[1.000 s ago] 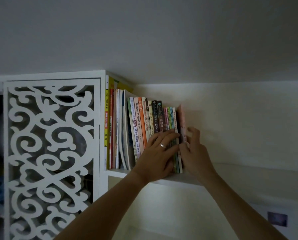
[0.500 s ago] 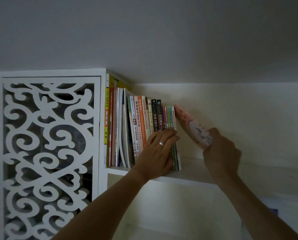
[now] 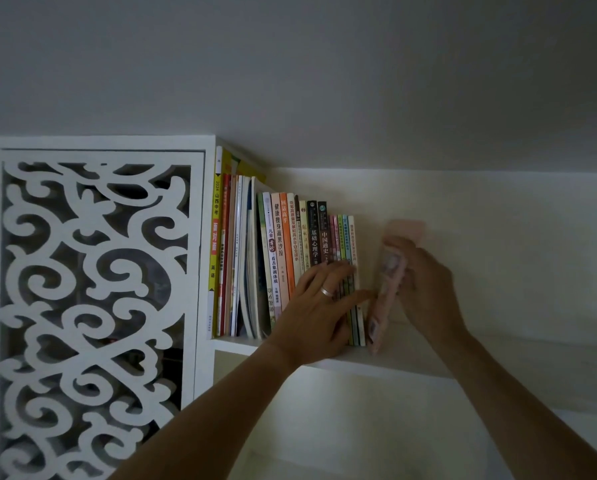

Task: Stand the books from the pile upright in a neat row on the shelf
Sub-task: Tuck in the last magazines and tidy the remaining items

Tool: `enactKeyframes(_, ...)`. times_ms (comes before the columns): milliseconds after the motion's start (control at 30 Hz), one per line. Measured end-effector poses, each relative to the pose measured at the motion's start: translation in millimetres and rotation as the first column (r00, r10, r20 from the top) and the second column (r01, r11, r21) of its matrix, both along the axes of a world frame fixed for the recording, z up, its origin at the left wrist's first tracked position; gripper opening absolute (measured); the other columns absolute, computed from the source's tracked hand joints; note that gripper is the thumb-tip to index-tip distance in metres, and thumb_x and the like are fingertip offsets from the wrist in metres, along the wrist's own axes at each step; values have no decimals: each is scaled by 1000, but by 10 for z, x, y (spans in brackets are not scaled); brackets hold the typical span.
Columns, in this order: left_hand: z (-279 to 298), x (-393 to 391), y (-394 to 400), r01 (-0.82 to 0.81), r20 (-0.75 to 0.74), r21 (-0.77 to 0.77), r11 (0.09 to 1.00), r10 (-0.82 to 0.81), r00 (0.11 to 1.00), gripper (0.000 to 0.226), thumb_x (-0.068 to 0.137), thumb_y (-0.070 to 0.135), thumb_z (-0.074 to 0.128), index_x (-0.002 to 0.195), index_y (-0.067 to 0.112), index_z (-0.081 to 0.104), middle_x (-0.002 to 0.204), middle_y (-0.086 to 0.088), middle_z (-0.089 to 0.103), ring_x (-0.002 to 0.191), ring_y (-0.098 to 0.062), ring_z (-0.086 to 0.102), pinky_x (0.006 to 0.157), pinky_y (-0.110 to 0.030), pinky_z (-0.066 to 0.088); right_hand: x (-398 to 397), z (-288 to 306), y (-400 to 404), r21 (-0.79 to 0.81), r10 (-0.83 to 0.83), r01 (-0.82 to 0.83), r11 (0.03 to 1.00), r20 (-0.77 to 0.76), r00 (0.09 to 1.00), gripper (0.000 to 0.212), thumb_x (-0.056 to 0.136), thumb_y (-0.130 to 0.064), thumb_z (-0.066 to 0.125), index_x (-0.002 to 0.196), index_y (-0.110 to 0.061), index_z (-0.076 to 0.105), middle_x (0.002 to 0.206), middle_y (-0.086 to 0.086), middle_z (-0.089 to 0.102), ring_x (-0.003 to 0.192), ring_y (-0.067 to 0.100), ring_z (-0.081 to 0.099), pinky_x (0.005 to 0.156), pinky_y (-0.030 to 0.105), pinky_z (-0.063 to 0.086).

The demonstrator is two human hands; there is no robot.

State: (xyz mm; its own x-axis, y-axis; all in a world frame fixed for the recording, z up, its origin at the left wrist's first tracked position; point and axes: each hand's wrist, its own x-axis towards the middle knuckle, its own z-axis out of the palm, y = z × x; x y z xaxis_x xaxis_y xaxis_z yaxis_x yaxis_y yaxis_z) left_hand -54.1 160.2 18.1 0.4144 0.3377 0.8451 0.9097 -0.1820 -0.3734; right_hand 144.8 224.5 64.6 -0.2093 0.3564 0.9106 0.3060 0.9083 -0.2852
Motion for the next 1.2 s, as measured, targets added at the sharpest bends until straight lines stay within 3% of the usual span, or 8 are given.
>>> enactKeyframes(167, -24, 26, -20, 46, 53, 23, 999, -47, 997, 48, 87, 28, 56, 131, 8, 59, 142, -13, 54, 141, -28, 46, 123, -49, 27, -384, -102, -258, -149, 172, -163, 975, 46, 984, 71, 109, -19, 40, 160, -43, -4, 129, -16, 52, 67, -2, 67, 65, 9, 54)
enactKeyframes(333, -14, 42, -52, 67, 143, 146, 987, -88, 986, 48, 83, 16, 62, 128, 2, 59, 149, -21, 49, 148, -32, 38, 124, -54, 25, -409, -337, -213, -341, 280, -245, 908, 56, 958, 50, 110, -40, 29, 158, -48, 19, 140, -24, 45, 117, -2, 56, 89, 0, 43)
enactKeyframes(400, -11, 37, -65, 12, 189, 158, 987, -42, 981, 52, 84, 19, 60, 134, 2, 59, 156, -19, 43, 154, -29, 30, 126, -57, 20, -407, -334, -170, -424, 329, -266, 866, 81, 941, 49, 108, -49, 24, 156, -55, 13, 145, -22, 42, 119, 0, 49, 84, 0, 40)
enactKeyframes(567, -15, 21, -44, -22, 181, 154, 988, -6, 984, 56, 86, 20, 60, 140, 4, 57, 162, -17, 37, 158, -28, 21, 127, -58, 16, -451, -370, -40, -456, 377, -299, 838, 87, 922, 53, 104, -60, 21, 152, -64, 0, 161, -15, 34, 134, 15, 51, 106, 33, 43)
enactKeyframes(700, -25, 13, -44, -28, 172, 161, 987, -1, 985, 57, 84, 15, 68, 139, 4, 58, 161, -19, 37, 157, -31, 23, 126, -60, 17, -475, -358, -172, -427, 304, -238, 873, 94, 948, 55, 110, -46, 25, 159, -49, 1, 139, -11, 54, 97, 0, 61, 87, 21, 47)
enactKeyframes(900, -29, -10, -39, -19, 152, 142, 990, -3, 988, 49, 90, 25, 56, 135, 7, 61, 162, -18, 36, 157, -31, 22, 125, -61, 18, -510, -428, -62, -392, 338, -261, 882, 143, 930, 76, 107, -20, 46, 160, -45, -2, 145, -14, 50, 108, -6, 58, 85, 4, 43)
enactKeyframes(1000, -18, 8, -71, 12, 157, 110, 994, -30, 987, 49, 92, 25, 51, 137, 8, 61, 163, -18, 34, 158, -32, 20, 125, -61, 16, -519, -433, -51, -368, 301, -232, 900, 143, 943, 75, 107, -23, 47, 161, -44, -1, 146, -11, 53, 115, 3, 60, 96, 22, 50)
enactKeyframes(1200, 40, -414, -278, -58, -46, 43, 997, 60, 997, 54, 103, 29, 43, 153, 10, 45, 169, -19, 22, 159, -34, 13, 127, -61, 16, -466, -389, -126, -389, 409, -348, 853, 85, 909, 69, 107, -22, 48, 160, -44, 10, 137, -30, 50, 110, -17, 57, 78, 4, 48)
